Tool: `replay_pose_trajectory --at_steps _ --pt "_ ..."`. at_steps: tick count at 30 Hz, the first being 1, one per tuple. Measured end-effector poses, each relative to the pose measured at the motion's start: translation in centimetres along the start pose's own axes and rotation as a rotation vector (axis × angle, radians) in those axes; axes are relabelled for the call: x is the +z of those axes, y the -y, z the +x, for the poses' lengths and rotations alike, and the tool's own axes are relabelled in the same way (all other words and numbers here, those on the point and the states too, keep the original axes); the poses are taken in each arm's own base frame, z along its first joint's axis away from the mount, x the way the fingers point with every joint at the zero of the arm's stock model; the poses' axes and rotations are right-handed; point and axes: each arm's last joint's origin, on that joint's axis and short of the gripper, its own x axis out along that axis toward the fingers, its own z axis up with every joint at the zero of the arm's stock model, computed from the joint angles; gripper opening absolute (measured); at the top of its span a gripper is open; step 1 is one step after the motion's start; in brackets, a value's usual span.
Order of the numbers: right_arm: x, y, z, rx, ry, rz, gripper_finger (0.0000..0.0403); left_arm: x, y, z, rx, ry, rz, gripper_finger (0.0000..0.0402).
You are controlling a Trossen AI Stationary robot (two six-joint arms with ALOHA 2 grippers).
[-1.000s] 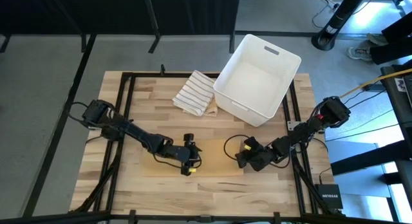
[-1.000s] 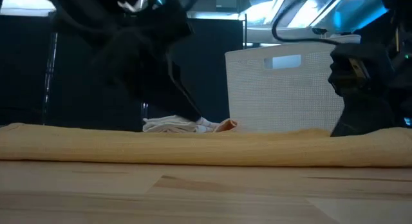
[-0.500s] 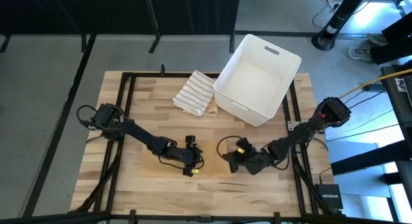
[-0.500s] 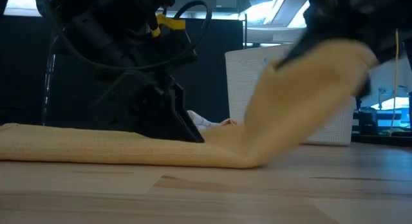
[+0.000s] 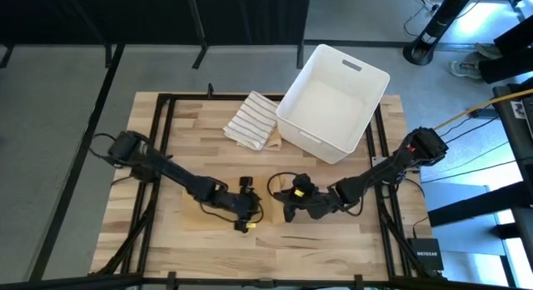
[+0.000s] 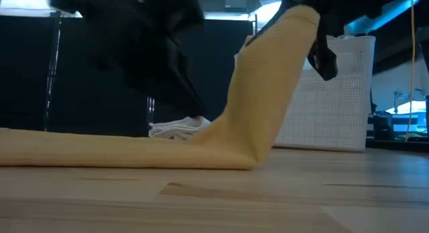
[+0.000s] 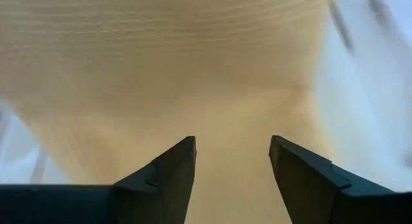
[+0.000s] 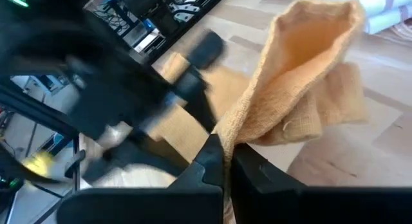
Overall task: Fold towel
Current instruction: Fold the yellow towel
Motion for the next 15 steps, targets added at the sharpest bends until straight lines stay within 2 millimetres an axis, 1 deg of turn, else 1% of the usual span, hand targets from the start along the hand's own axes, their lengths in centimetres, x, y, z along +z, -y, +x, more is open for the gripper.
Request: replay_pose_trajectory --at_steps 2,3,5,7,9,11,15 --pt "-0.1 0.0 -0.1 -0.002 -0.003 -0.004 0.0005 0.2 0.3 -1.8 -0.008 -0.058 -0.020 0.0191" --pt "0.0 0.0 -0.1 -0.001 -0.004 -0.003 0.0007 -0.1 0.6 -2.7 -0.011 -0.100 -0.040 0.0191" --pt "-0.1 0.0 -0.1 0.005 -0.011 0.000 0.0009 -1.1 1.2 -4.1 0.002 -0.209 -0.078 0.0191" --pt "-0.1 0.0 -0.1 0.005 -0.014 -0.001 0.0008 -2.8 1.9 -4.9 0.040 -0.325 -0.082 0.0191" --pt "-0.1 0.0 -0.1 0.006 -0.014 -0.004 0.0006 -4.7 2.5 -5.5 0.089 -0.400 -0.081 0.0191" --pt "0.0 0.0 0.0 0.004 -0.013 -0.006 0.0006 -6.3 2.8 -5.4 0.110 -0.416 -0.105 0.0191" --pt "0.3 -0.1 0.1 0.021 0.004 0.027 0.0011 -7.7 2.9 -5.0 0.109 -0.336 -0.178 0.0191"
